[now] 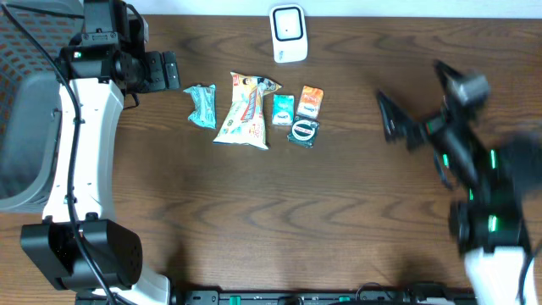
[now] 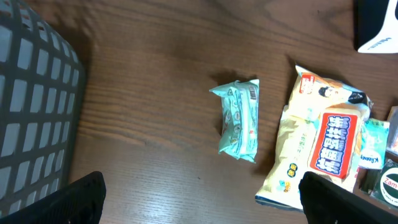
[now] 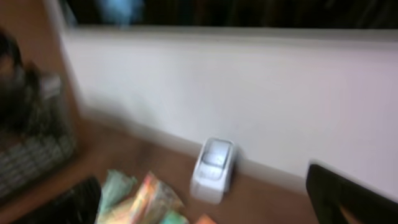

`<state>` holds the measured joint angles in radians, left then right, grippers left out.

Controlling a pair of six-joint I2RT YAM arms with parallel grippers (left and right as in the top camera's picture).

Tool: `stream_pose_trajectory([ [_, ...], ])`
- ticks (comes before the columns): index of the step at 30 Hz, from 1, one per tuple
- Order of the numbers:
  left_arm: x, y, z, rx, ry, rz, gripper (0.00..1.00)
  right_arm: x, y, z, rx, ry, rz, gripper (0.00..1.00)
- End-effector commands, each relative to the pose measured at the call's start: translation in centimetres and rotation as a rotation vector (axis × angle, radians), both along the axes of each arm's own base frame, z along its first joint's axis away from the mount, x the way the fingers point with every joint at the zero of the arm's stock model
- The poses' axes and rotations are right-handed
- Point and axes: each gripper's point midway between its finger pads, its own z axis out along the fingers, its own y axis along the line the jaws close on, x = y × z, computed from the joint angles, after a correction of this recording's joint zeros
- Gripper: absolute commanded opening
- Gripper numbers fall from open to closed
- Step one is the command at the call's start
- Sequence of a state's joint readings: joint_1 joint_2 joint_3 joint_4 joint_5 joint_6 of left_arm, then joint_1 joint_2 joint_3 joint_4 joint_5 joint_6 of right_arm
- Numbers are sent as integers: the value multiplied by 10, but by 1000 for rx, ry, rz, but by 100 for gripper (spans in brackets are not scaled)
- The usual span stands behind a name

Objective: Scan the item barcode
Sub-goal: 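Reach the right gripper forward and grasp the orange tissue pack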

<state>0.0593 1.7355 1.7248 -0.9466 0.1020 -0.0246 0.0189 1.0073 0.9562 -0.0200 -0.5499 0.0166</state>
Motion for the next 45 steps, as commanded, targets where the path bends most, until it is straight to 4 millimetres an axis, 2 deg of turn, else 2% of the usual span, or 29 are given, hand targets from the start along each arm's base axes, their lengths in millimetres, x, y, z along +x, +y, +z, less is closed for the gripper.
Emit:
stream_pose_trajectory([
  [1,-2,-1,-1,8,8,-12,98,24,32,-9,3,162,163,99],
  [4,-2,-1,-1,8,8,-12,98,43,54,-27,55,294,273,99],
  [7,-2,-1,-1,8,8,-12,98,45,75,-50,184,464,399,99],
  [11,-2,-1,-1,8,8,-12,98,67,83,-75,312,606,398,98],
  [16,-2,-1,-1,8,8,-12,98,89,94,-126,365,795,215,75],
  [18,-2,-1,-1,8,8,-12,98,97,100,-147,348,844,121,61],
  [20,-2,-1,-1,8,8,-12,98,105,104,-161,310,876,41,54],
  [23,-2,-1,-1,8,8,-12,98,116,103,-180,201,929,-82,53],
  [28,-2,-1,-1,8,8,-12,98,127,89,-208,-36,1031,-244,52],
  [34,-2,-1,-1,8,8,-12,98,133,96,-252,-126,1124,-262,34],
  [40,-2,-1,-1,8,8,-12,98,139,109,-289,-149,1151,-247,30],
  [45,-2,-1,-1,8,8,-12,98,142,118,-308,-169,1148,-245,20],
])
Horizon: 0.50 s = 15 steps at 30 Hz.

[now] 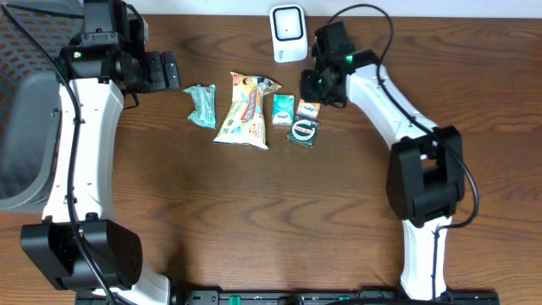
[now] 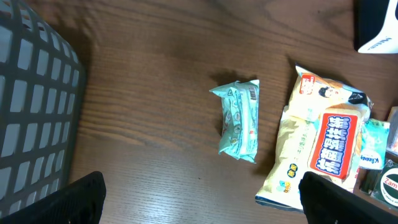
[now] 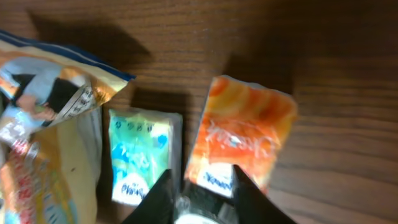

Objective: Scan the item barcode
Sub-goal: 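Reach the right gripper forward and grasp the orange tissue pack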

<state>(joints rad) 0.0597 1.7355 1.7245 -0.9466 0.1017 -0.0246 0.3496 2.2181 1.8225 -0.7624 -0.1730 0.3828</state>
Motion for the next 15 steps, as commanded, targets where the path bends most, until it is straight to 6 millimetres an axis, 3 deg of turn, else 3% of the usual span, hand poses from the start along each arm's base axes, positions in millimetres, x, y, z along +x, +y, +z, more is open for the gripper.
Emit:
stream_pose_trajectory([
  [1,-2,-1,-1,8,7,-13,98,4,6,-7,-33,-20,11,19],
  [10,-2,-1,-1,8,7,-13,98,4,-20,-39,-192,7,-40,19],
  [15,-2,-1,-1,8,7,-13,98,-2,-40,-56,-304,40,-66,13],
])
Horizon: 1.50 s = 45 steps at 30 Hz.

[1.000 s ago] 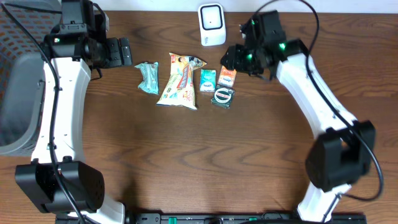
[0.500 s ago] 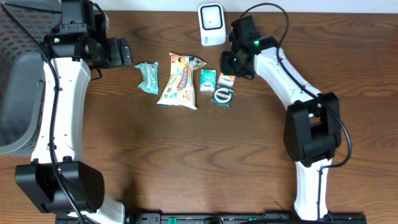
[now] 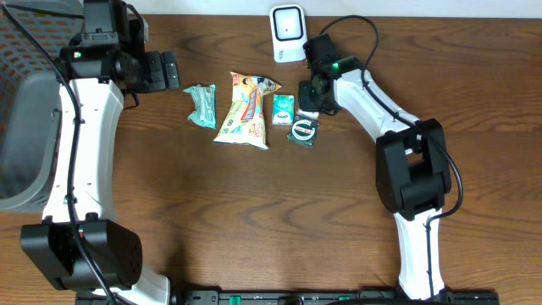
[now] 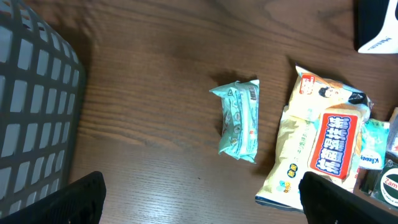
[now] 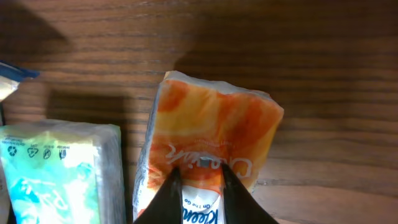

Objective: Scan the item barcode
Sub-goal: 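Reach the right gripper forward and grasp the orange tissue pack, then lift the orange tissue pack toward the scanner with the right gripper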

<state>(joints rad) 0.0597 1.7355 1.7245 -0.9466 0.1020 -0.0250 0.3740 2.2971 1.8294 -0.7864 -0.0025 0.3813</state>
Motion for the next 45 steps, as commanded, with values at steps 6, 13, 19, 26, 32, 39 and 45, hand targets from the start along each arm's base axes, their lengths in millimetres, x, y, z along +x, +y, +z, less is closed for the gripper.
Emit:
stream_pose_trajectory([
  [6,-2,-1,-1,8,8,-13,98,-7,-58,2,-287,10,-79,10],
  [13,-2,-1,-1,8,8,-13,98,-6,-55,42,-241,-36,-79,36],
  [19,-2,-1,-1,8,8,-13,98,-2,-16,45,-79,-51,-20,46],
  [26,-2,-1,-1,8,8,-13,98,6,-2,45,-70,-104,3,46],
  [32,-2,-1,-1,8,8,-13,98,2,-7,17,-116,-55,1,44],
  [39,-2,-1,-1,8,8,-13,98,-5,-20,-16,-205,2,-6,38],
  [45,-2,-1,-1,8,8,-13,98,-7,-21,-20,-214,17,2,31],
])
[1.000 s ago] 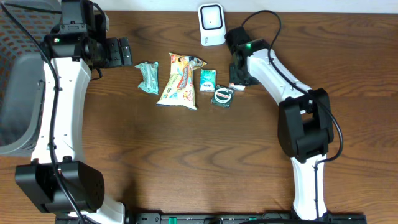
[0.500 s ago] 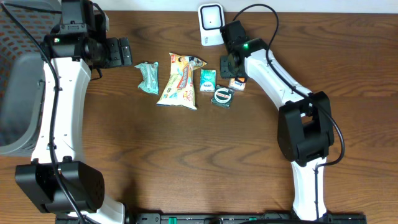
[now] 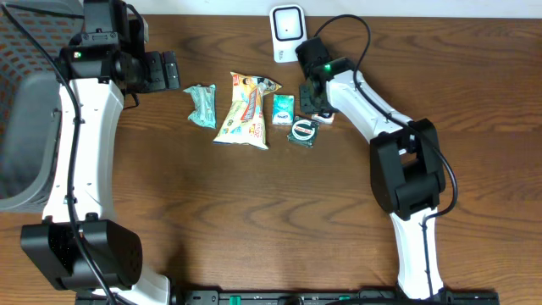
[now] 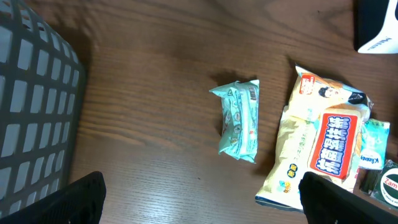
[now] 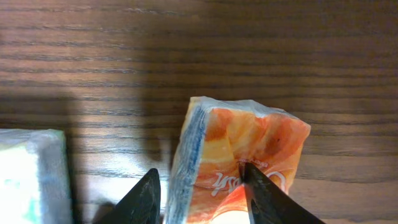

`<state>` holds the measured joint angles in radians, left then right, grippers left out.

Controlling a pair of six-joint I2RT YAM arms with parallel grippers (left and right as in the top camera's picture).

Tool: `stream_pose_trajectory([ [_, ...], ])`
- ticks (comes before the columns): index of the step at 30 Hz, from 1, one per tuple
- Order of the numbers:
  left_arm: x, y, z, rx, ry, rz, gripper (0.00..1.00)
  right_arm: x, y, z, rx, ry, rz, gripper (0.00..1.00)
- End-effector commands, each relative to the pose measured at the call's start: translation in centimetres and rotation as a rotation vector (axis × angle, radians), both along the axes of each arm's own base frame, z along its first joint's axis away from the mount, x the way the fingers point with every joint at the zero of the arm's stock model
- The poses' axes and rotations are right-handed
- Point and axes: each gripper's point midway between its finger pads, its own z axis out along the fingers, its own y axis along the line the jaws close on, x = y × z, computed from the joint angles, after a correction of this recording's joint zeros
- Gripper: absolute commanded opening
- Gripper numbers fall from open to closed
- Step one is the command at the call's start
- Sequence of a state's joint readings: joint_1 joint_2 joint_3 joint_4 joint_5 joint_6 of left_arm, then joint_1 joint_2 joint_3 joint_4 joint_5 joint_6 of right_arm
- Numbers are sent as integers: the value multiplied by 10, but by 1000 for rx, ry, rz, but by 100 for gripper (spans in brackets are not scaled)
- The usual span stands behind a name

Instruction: Scan the item barcode

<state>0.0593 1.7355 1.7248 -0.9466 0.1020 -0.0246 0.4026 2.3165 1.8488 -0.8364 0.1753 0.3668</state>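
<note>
The orange tissue pack point(image 5: 249, 134) lies on the table with its blue left side turned up and its top creased. My right gripper point(image 5: 199, 168) is open and straddles the pack's left part. One fingertip point(image 5: 247, 177) presses into the pack's top; the other stands just left of the blue side. In the overhead view the right gripper point(image 3: 315, 100) covers most of the pack, just below the white scanner point(image 3: 288, 34). My left gripper point(image 3: 169, 69) is open over bare table at the upper left, with nothing between its fingers point(image 4: 81, 199).
A row of items lies left of the orange pack: a teal packet point(image 3: 201, 105), a yellow snack bag point(image 3: 244, 110), a green tissue pack point(image 3: 283, 108) and a round dark item point(image 3: 303, 131). A grey basket point(image 3: 21, 127) stands at the far left edge.
My right gripper's fingers now stand wider apart and lower around the orange pack. The pack, which lay flat, now shows its blue side and a crease. The left arm has not moved.
My right arm was out at the table's right side, blurred in motion. Then its gripper hung over the orange pack with narrow fingers, then pressed closer onto the pack's top. Now the fingers are spread around the tipped pack. The left gripper stayed open throughout.
</note>
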Motion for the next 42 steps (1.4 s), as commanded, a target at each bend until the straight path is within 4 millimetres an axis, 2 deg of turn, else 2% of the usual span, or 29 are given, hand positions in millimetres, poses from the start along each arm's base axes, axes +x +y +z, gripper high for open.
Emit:
stream_pose_trajectory([
  [1,-2,-1,-1,8,8,-12,98,-6,-4,-16,-33,38,8,29],
  [2,-2,-1,-1,8,8,-12,98,-7,-4,-16,-35,42,8,24],
  [4,-2,-1,-1,8,8,-12,98,-9,-5,-17,-39,51,7,2],
  [8,-2,-1,-1,8,8,-12,98,-5,-3,-4,21,44,5,1],
  [11,-2,-1,-1,8,8,-12,98,2,8,23,158,32,53,1],
  [14,-2,-1,-1,8,8,-12,98,4,26,62,391,24,154,1],
  [16,-2,-1,-1,8,8,-12,98,3,30,83,525,24,200,1],
  [19,-2,-1,-1,8,8,-12,98,0,33,101,712,41,267,1],
  [22,-2,-1,-1,8,8,-12,98,-10,35,112,913,58,372,1],
  [25,-2,-1,-1,8,8,-12,98,-15,21,103,1009,97,339,1],
  [32,-2,-1,-1,8,8,-12,98,-20,-18,54,1062,129,194,1],
  [36,-2,-1,-1,8,8,-12,98,-15,-57,28,957,129,59,2],
  [37,-2,-1,-1,8,8,-12,98,-12,-70,21,912,130,10,4],
  [40,-2,-1,-1,8,8,-12,98,-7,-92,21,886,114,-44,25],
  [42,-2,-1,-1,8,8,-12,98,-5,-103,25,883,106,-52,30],
])
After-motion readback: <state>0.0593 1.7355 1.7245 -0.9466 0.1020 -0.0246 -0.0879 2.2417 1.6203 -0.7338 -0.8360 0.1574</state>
